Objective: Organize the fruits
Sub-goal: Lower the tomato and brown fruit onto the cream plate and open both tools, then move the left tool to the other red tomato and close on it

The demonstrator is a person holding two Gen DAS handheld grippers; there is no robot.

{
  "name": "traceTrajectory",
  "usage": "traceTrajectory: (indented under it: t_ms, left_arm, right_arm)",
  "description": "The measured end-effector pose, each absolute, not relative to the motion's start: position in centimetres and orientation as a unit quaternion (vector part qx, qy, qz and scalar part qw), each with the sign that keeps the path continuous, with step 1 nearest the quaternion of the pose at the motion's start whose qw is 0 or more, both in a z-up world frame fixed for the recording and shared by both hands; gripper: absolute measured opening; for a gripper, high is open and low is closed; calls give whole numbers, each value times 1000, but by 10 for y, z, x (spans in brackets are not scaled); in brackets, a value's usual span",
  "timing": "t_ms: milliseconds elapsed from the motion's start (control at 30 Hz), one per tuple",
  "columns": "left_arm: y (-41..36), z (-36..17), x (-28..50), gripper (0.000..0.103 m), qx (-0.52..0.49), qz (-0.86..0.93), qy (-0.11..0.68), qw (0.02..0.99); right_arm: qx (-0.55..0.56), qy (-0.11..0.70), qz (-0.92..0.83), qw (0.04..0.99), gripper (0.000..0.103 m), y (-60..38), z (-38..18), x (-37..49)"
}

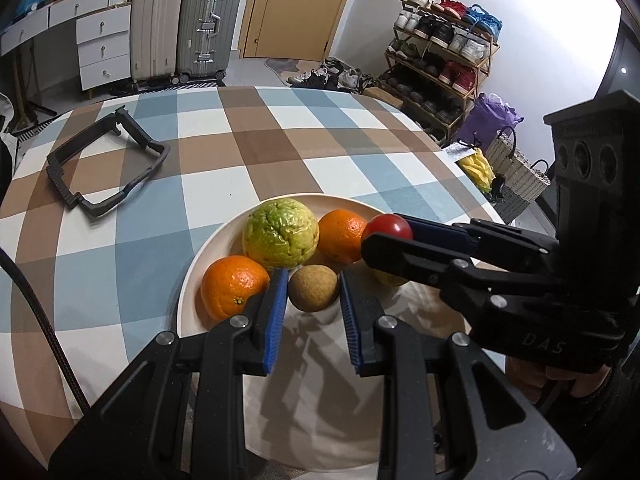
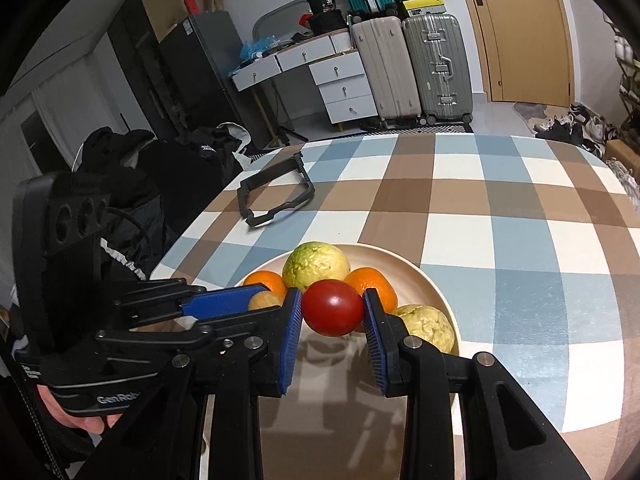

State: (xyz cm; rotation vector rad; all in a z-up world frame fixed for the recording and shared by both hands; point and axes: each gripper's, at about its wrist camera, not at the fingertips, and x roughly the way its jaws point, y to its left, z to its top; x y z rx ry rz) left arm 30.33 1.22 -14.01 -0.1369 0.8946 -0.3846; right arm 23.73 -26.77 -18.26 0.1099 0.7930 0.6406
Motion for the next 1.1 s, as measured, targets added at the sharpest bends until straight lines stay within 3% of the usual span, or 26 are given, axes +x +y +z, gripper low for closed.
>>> traceTrajectory:
  t_ms: [467,633,933,1100]
  left_arm:
    - [13,-145,306,24,-70,-186,433,879]
    - [16,-141,303,25,-78,-185,434,878]
    - [16,-119,277,43,-73,-175,419,888]
    - [15,-104,252,58,-69,-162,407,896]
  right_arm:
    - [55,396,292,869,32,-264,-190,243]
    - [60,381,282,878,41,-270,-183,239]
    - [87,338,259,901,52,-299,-155,214]
    - [95,322,251,908,60,-314,-141,188]
